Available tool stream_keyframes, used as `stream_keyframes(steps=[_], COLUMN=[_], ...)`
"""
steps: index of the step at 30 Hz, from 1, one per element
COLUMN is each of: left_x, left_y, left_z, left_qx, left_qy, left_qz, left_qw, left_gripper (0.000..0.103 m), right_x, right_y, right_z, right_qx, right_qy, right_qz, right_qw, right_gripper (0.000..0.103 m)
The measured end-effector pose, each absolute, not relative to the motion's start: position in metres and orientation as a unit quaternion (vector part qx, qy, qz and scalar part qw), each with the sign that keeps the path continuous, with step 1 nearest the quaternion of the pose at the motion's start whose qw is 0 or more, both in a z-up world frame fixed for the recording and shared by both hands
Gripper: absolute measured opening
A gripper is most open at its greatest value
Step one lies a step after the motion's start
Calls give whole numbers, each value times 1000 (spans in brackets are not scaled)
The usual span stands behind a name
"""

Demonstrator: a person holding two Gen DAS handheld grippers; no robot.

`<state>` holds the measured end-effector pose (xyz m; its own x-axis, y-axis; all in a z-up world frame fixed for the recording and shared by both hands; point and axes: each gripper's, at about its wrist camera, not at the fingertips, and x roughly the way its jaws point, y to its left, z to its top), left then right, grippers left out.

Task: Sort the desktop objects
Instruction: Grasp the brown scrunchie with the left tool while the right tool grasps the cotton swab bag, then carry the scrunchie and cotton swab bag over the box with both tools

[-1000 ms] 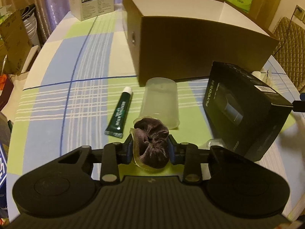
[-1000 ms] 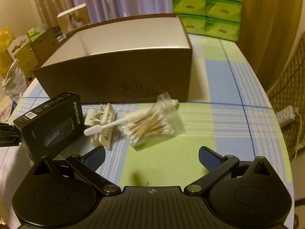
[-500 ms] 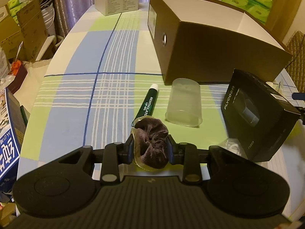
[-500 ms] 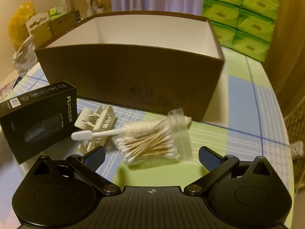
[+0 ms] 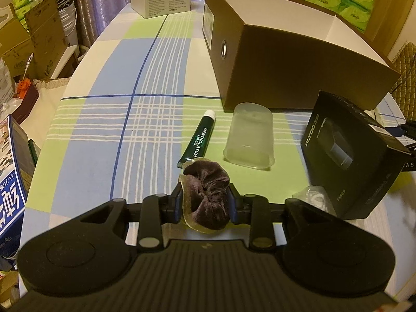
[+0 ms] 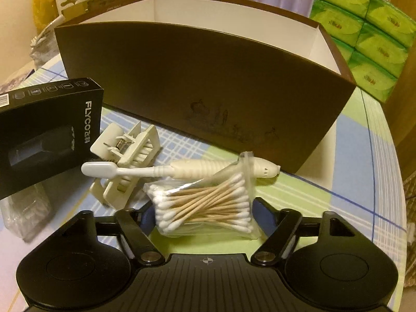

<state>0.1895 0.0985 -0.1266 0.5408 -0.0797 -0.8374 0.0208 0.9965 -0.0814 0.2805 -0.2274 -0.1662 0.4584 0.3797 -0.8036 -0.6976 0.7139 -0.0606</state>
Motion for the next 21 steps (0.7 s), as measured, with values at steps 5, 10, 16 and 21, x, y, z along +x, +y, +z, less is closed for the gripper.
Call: stream_keyframes(steps=[5,10,16,21], left_x=[188,184,178,172], left_y=[96,93,91,86], left_z=[-126,-124,-117,-103], left_qx=[-26,-24,-23,-19], left_qy=[480,479,473,460], left_qz=[-29,-31,-37,-48], left_qw=[876,877,880,887], left_gripper=[28,28,28,28], right_x=[271,259,245,237], right_y=[-232,-237,-240,-245], right_z=[-160,-151,-137,-123], right_qx=[-183,-171,-165,-160], right_qy=[409,406,403,398], right_qz=[316,306,294,290], right_qw=[836,844,851,856], right_gripper=[68,67,67,67])
